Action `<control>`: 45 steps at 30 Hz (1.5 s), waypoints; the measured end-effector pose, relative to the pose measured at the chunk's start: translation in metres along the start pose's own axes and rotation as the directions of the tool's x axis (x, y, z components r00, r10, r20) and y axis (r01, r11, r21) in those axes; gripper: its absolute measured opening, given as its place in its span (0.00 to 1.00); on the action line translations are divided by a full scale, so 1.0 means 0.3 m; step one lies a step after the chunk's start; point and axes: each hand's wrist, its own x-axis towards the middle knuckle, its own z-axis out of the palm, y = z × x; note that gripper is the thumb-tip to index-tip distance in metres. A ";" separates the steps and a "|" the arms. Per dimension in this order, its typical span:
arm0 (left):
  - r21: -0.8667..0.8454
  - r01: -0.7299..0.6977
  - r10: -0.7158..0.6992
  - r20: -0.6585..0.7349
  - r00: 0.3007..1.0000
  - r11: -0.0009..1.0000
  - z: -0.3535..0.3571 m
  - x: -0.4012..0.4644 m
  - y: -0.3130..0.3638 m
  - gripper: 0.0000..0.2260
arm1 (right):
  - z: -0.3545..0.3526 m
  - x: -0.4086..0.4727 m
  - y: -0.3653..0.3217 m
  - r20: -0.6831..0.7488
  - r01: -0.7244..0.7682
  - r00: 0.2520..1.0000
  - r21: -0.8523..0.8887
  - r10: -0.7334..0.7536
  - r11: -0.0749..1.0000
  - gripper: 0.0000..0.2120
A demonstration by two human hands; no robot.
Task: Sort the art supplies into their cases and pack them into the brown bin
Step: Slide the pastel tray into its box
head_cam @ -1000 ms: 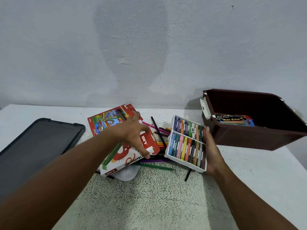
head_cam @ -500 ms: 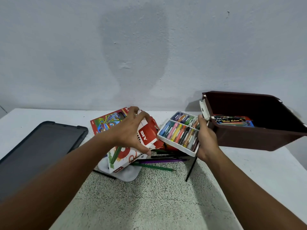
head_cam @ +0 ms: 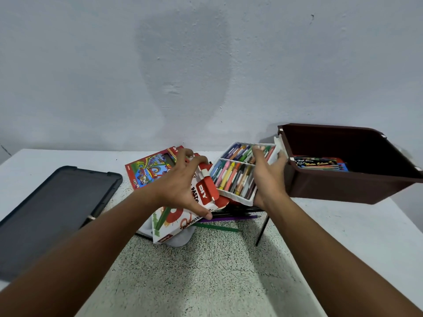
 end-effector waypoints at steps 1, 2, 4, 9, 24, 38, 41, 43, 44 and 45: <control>-0.002 -0.017 0.017 -0.019 1.000 1.000 0.006 -0.003 0.002 0.54 | 0.007 0.002 -0.010 -0.013 0.028 1.000 -0.024 -0.028 0.999 0.36; -0.010 -0.036 0.036 -0.043 0.998 0.999 0.014 -0.007 0.005 0.54 | 0.015 0.001 -0.019 -0.030 0.050 0.998 -0.055 -0.052 0.997 0.37; -0.031 -0.075 0.072 -0.093 0.993 0.997 0.027 -0.014 0.011 0.54 | 0.037 -0.005 -0.027 -0.065 0.074 0.995 -0.082 -0.080 0.994 0.37; -0.115 -0.135 0.107 -0.225 0.969 0.984 0.059 -0.015 0.044 0.53 | 0.084 -0.033 -0.018 -0.145 0.151 0.976 -0.085 -0.162 0.985 0.31; -0.146 -0.168 0.076 -0.492 0.867 0.975 0.096 -0.019 0.053 0.50 | 0.152 -0.084 -0.027 -0.202 0.341 0.915 -0.080 -0.350 0.937 0.31; -0.102 -0.127 0.040 -0.601 0.798 0.987 0.105 0.008 0.092 0.48 | 0.157 -0.064 -0.057 -0.194 0.364 0.910 -0.051 -0.367 0.930 0.31; -0.103 -0.161 0.066 -0.606 0.793 0.982 0.102 0.008 0.084 0.49 | 0.155 -0.063 -0.049 -0.205 0.372 0.907 -0.016 -0.367 0.928 0.30; -0.093 -0.181 0.091 -0.594 0.799 0.979 0.099 0.009 0.082 0.49 | 0.160 -0.056 -0.055 -0.238 0.348 0.911 0.009 -0.336 0.938 0.30; -0.091 -0.185 0.094 -0.602 0.793 0.979 0.098 0.012 0.082 0.49 | 0.163 -0.054 -0.055 -0.248 0.346 0.910 0.006 -0.333 0.938 0.29; -0.094 -0.187 0.091 -0.617 0.782 0.978 0.098 0.017 0.082 0.48 | 0.165 -0.058 -0.057 -0.252 0.356 0.904 -0.001 -0.345 0.934 0.29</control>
